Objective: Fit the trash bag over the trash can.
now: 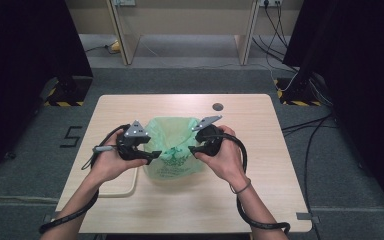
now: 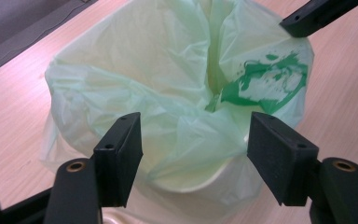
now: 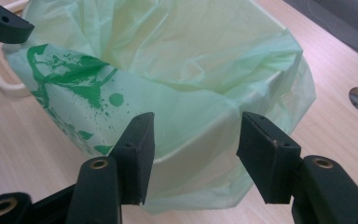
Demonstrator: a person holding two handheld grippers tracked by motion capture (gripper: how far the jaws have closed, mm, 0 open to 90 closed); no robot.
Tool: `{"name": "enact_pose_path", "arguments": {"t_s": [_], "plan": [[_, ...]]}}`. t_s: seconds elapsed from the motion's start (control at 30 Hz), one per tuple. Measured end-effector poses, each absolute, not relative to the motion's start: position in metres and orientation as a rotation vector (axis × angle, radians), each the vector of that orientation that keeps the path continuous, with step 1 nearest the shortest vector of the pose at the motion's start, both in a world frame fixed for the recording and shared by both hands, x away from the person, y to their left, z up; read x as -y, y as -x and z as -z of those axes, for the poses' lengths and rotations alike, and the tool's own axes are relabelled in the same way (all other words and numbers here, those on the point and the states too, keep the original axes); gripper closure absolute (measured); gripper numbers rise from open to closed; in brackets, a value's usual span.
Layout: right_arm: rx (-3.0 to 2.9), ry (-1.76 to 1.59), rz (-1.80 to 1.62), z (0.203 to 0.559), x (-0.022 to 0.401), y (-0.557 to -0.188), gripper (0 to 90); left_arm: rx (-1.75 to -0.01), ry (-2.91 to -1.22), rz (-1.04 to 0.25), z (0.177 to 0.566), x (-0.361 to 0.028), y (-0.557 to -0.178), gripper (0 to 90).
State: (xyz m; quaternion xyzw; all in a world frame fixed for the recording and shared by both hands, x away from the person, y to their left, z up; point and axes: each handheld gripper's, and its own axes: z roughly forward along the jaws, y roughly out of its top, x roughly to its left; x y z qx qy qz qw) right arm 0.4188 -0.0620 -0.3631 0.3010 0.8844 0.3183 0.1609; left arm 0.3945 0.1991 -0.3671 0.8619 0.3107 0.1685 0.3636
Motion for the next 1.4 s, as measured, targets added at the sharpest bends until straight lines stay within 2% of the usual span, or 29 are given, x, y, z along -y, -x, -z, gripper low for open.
{"name": "enact_pose_path", "arguments": {"t_s": [0.37,0.6,0.77,1.1,1.4], "plan": [[-2.475,-0.910,-1.027,0.351,0.069,-0.421,45.8,-0.817,-2.142,-0.419,0.358,-0.216,-0.387,34.8],[-2.408,-0.937,-0.987,0.350,0.062,-0.443,43.0,-0.947,-2.034,-0.485,0.351,-0.219,-0.411,32.8],[-2.383,-1.021,-0.962,0.356,0.058,-0.468,40.3,-1.013,-2.046,-0.496,0.362,-0.212,-0.436,27.7],[-2.375,-1.096,-0.938,0.366,0.053,-0.488,38.8,-1.149,-2.072,-0.534,0.374,-0.205,-0.471,27.7],[-2.382,-1.133,-0.856,0.376,0.050,-0.501,40.6,-1.183,-2.180,-0.658,0.382,-0.202,-0.481,31.4]]}}
